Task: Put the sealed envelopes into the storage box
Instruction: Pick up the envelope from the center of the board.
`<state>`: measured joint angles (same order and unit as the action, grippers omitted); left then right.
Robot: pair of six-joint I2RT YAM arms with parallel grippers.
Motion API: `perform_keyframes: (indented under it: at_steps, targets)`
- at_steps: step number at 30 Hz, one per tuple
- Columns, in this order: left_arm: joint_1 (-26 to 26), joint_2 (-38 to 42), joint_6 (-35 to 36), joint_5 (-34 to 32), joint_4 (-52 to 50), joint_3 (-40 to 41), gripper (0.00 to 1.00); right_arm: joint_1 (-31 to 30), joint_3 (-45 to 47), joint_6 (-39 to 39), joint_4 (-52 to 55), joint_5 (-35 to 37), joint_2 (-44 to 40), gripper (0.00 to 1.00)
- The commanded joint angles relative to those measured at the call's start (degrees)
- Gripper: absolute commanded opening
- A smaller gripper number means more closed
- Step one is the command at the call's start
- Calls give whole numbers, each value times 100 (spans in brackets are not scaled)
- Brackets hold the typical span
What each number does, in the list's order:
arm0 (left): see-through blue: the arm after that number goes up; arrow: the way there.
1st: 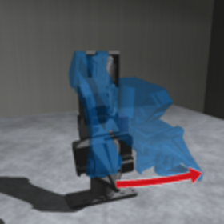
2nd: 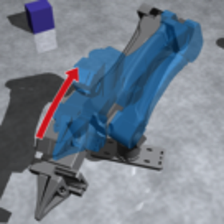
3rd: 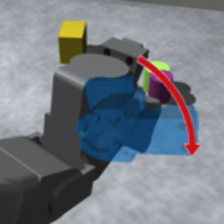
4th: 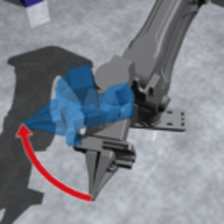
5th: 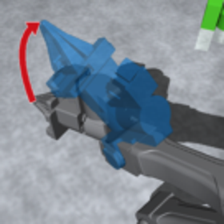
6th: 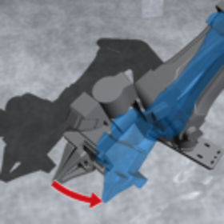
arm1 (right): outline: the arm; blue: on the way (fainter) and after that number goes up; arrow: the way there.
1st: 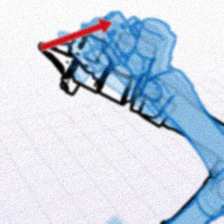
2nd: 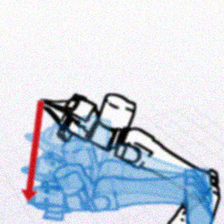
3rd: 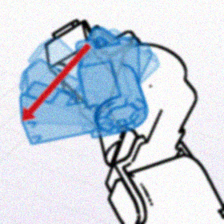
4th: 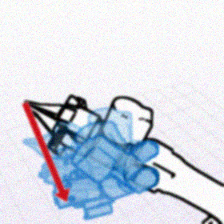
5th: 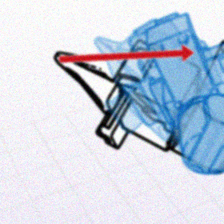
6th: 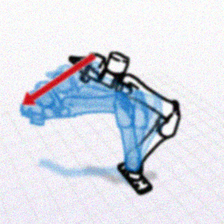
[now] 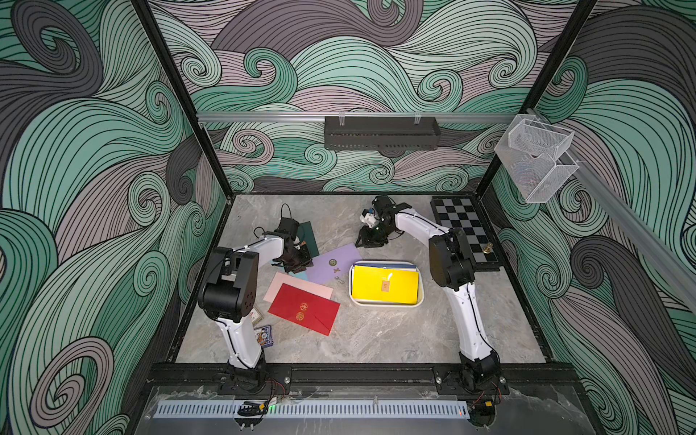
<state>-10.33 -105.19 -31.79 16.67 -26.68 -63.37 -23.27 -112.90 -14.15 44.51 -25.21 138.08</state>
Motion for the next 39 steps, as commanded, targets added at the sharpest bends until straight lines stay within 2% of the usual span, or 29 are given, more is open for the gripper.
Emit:
perform_keyframes:
  at_steps: [1, 8, 13, 24, 31, 39]
  targets:
    - [-53, -264, -16, -155, -61, -8, 32, -79, -82, -117, -43, -119, 168, 48]
    - [-75, -313, -12, -155, 22, 101, 32, -202, -145, -425, -230, -935, 335, 48]
    - [-83, -322, -12, -146, 40, 132, 32, -196, 4, -897, -895, -1610, 96, 48]
    - [-83, -332, -33, -96, 110, 167, 32, -167, 189, -1373, -1332, -2059, -501, 48]
    - [-83, -313, -27, -85, 119, 189, 32, -120, 603, -1763, -1801, -2592, -880, 48]
    - [-83, -297, -16, -76, 92, 178, 32, -124, 1423, -2713, -3088, -3128, -1261, 47]
